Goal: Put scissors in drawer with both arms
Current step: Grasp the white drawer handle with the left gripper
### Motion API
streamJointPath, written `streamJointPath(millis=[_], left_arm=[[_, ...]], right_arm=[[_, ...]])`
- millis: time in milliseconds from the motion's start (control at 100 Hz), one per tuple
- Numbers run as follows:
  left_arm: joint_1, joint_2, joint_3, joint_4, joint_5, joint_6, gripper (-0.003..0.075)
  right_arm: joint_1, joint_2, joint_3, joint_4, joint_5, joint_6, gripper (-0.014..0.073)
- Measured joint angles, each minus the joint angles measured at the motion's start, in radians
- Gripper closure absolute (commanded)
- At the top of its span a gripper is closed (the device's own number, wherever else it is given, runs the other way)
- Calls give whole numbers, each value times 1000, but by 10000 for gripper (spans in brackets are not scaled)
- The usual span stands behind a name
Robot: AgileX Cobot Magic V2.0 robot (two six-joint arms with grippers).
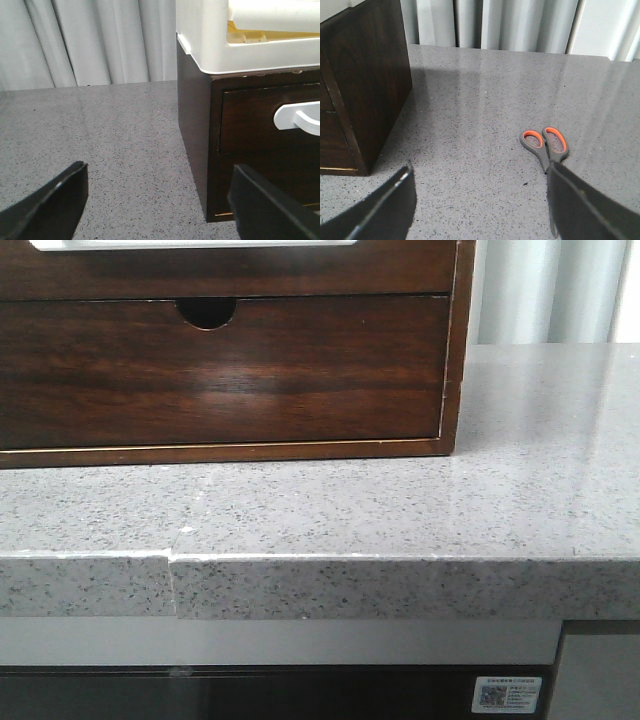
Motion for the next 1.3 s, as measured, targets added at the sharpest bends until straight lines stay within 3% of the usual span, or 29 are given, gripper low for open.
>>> streamJointPath(millis=[270, 370, 770, 990, 1300], left_arm=[[0, 0, 0, -2, -13, 1, 121], [0, 0, 2, -77, -37, 2, 121], [0, 146, 4, -778, -38, 2, 122], [0, 315, 7, -1054, -6, 18, 169], [0, 509, 7, -1545, 73, 377, 304]], right_arm=[[0, 0, 0, -2, -2, 0, 58], [0, 0, 0, -2, -2, 0, 58], [0, 0, 0, -2, -2, 0, 58], [0, 0, 0, 63, -2, 0, 58], [0, 0, 0, 77, -4, 0, 58]])
